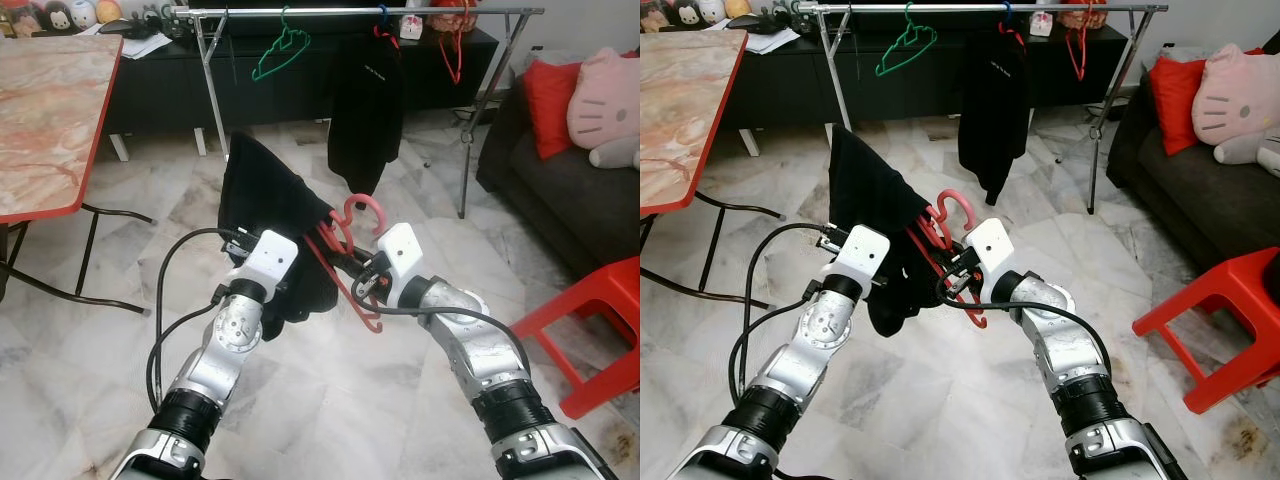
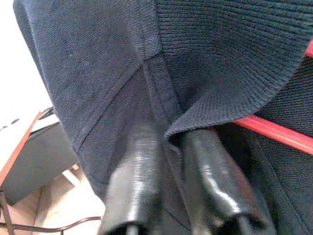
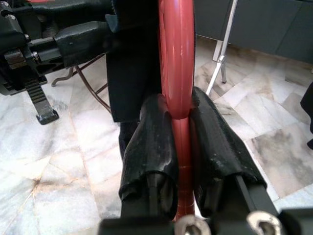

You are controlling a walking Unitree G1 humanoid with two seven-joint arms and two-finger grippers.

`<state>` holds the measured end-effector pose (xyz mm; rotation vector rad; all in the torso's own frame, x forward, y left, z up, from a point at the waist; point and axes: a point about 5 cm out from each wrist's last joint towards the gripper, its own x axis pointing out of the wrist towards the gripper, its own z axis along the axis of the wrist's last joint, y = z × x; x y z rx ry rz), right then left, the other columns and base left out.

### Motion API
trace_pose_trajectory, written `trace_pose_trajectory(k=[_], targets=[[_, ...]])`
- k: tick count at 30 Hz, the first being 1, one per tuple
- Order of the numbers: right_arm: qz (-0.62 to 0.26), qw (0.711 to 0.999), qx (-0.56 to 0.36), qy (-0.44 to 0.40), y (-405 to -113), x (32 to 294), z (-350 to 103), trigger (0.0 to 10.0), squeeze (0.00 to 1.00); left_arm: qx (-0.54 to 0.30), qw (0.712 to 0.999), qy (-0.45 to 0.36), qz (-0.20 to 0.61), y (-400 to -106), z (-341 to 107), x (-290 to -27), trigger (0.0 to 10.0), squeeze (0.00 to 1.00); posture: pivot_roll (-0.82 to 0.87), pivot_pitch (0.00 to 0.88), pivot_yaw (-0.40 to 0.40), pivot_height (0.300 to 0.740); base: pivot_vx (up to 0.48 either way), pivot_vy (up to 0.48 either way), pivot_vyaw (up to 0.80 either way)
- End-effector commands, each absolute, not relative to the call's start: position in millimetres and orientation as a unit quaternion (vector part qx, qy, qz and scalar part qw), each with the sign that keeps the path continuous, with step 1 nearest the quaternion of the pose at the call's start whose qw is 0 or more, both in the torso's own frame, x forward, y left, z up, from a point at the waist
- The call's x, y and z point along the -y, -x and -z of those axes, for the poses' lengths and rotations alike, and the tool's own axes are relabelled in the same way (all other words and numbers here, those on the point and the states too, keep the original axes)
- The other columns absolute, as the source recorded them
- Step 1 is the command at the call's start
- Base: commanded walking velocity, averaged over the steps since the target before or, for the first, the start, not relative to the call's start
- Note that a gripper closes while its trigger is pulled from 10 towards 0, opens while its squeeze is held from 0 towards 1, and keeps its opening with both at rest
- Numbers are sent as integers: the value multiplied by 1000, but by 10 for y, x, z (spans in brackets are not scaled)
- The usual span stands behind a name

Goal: Hang hanger

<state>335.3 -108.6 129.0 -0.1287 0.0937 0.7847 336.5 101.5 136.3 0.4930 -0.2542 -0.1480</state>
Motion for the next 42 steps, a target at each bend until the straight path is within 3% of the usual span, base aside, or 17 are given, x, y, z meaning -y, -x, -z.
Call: trace_pose_trajectory(k=[1,22,26,33,42], targets=[[-384,921,-24,64,-3355,1080,-1388,0,0,130,958,-243,84,-3375,-1378,-974,0,0,-124,34,-89,740,0,0,0],[-377,921,-44,85,-3355,1120,-1311,0,0,128,959,-233,95,-3363,-1357,-962,0,0,-124,36,-90,740,0,0,0],[-349,918,-118,147,-3356,1259,-1069,0,0,127,965,-222,58,-3395,-1395,-1077,0,0,-125,36,-91,740,0,0,0],[-331,911,-181,167,-3292,1461,-855,0,0,148,970,-194,14,-3417,-1516,-1188,0,0,-121,39,-93,740,0,0,0],[-409,849,-267,201,-2984,1667,-552,0,0,137,974,-178,5,-3428,-1488,-1215,0,0,-126,38,-91,740,0,0,0]])
